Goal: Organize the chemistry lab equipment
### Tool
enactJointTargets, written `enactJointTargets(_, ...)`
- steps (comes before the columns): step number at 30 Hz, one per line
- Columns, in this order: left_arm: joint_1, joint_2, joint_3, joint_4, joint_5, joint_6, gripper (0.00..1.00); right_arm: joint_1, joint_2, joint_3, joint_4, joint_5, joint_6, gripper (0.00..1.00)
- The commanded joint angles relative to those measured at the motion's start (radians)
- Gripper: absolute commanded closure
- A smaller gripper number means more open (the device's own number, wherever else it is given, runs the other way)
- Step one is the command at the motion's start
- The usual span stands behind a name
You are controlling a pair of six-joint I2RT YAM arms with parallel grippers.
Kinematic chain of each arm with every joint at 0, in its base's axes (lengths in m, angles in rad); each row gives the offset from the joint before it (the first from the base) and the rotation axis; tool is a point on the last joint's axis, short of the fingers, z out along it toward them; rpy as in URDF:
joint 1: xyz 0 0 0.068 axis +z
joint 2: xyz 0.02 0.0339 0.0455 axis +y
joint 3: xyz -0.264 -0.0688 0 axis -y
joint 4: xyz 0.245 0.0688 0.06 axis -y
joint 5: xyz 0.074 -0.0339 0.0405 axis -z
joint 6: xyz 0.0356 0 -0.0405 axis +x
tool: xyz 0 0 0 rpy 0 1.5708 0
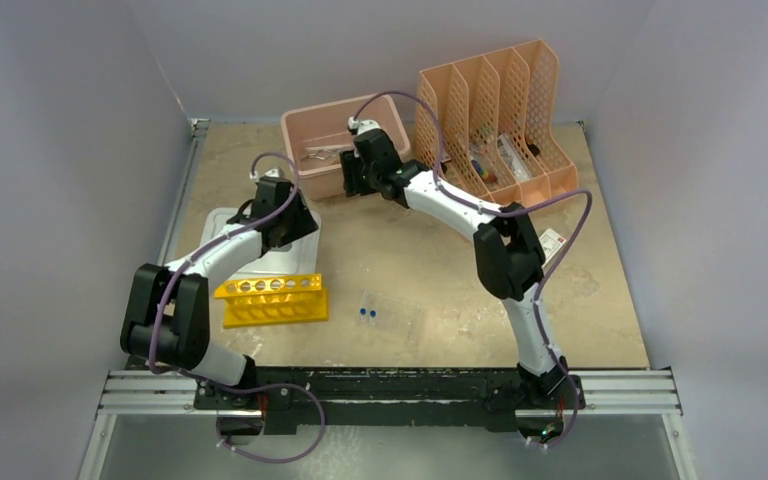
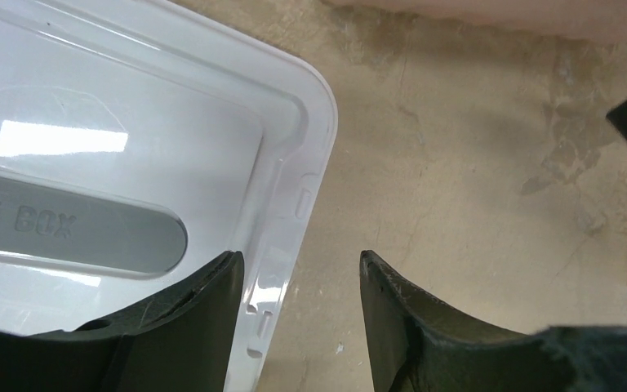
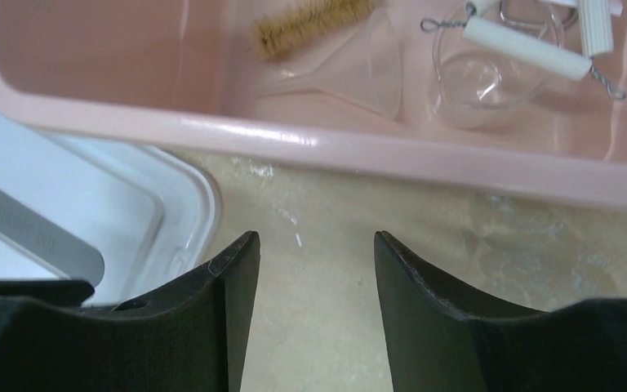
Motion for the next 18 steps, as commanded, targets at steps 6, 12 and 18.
enactJointTargets(6, -0.038, 0.050, 0.021, -0.057, -0.009, 0.028, 0.46, -0.006, 0.059, 0.171, 0.022, -0.014, -0.016, 0.44)
enactJointTargets(12, -0.068, 0.135, 0.060, -0.093, -0.013, 0.028, 0.46, -0.007, -0.026, 0.050, 0.050, -0.017, -0.005, 0.44)
enactJointTargets(18, -0.083, 0.193, 0.076, -0.071, 0.030, 0.009, 0.53, -0.033, -0.206, -0.208, 0.111, 0.004, 0.061, 0.45)
